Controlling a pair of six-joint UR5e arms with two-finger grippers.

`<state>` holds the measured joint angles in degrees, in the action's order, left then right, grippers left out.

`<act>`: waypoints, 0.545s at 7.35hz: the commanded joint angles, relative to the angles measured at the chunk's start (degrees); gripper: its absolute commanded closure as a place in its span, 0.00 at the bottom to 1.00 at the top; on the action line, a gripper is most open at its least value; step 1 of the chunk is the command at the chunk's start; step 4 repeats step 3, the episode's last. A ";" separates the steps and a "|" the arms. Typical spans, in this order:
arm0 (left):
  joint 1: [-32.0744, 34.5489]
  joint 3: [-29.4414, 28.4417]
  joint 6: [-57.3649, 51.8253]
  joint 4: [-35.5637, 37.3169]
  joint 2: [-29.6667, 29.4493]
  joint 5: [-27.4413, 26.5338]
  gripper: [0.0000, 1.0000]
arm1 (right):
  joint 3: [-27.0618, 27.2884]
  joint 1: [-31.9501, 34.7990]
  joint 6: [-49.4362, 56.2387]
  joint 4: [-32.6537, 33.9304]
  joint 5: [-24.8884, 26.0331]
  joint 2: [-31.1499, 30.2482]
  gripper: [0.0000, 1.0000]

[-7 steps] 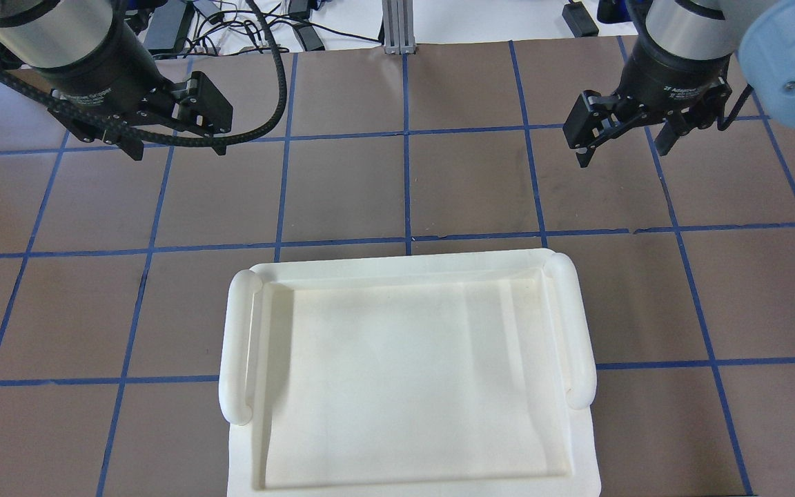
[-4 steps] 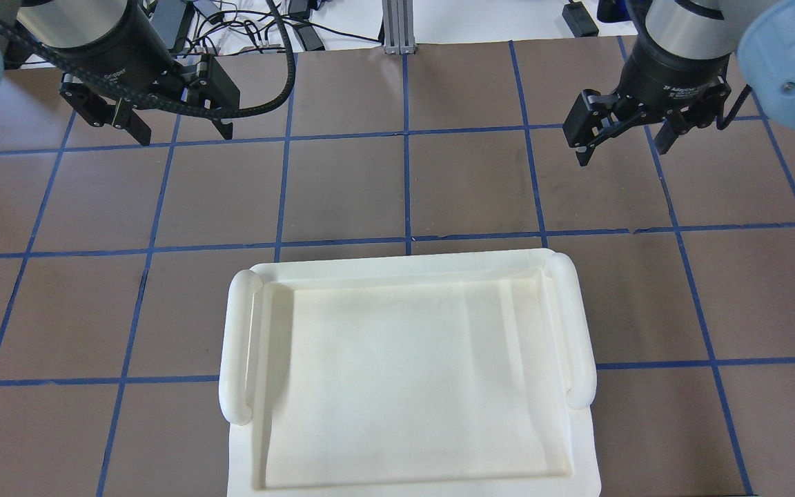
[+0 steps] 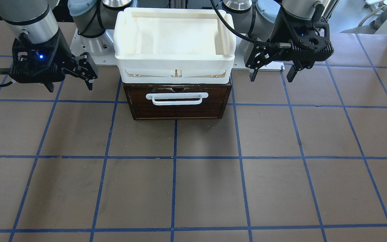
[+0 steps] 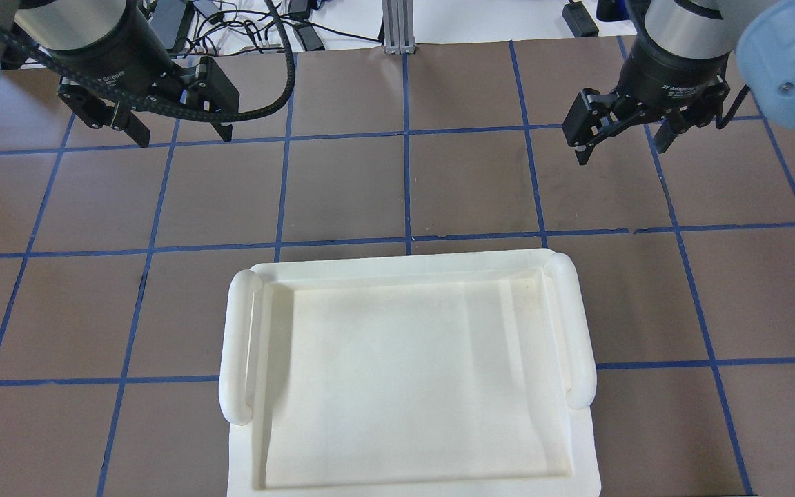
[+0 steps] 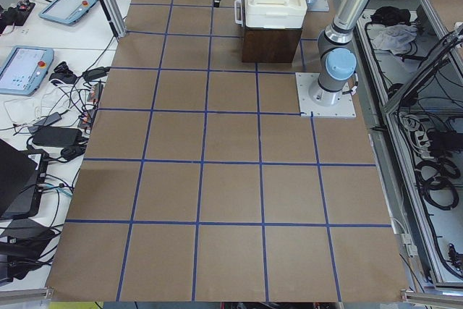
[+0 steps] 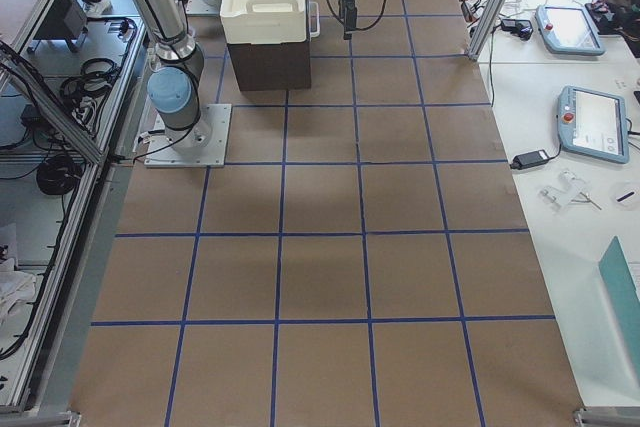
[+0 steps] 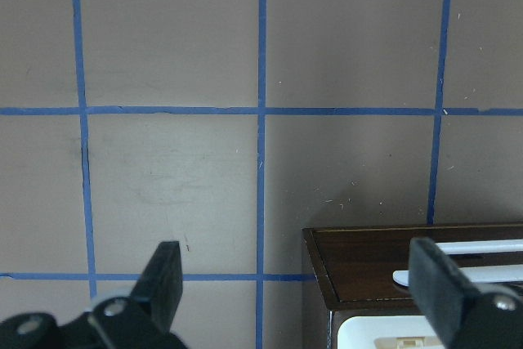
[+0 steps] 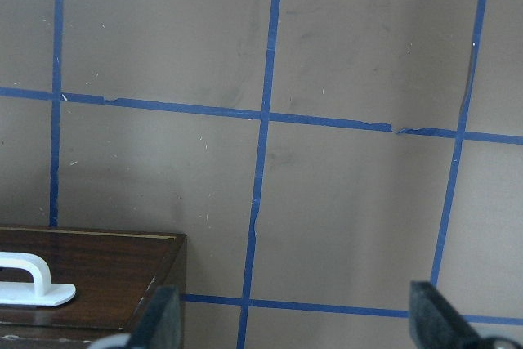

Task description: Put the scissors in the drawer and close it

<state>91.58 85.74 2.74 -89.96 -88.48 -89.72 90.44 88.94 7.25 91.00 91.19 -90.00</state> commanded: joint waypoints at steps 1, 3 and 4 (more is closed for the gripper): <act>0.09 0.04 -0.01 -0.13 -0.02 -0.01 0.00 | 0.00 -0.08 -0.04 -0.04 0.04 -0.09 0.00; 0.00 0.04 -0.01 -0.13 0.24 -0.01 0.00 | 0.00 -0.08 0.04 0.05 0.04 0.00 0.00; 0.00 0.04 -0.01 -0.13 0.24 -0.01 0.00 | 0.00 -0.08 0.04 0.05 0.04 0.00 0.00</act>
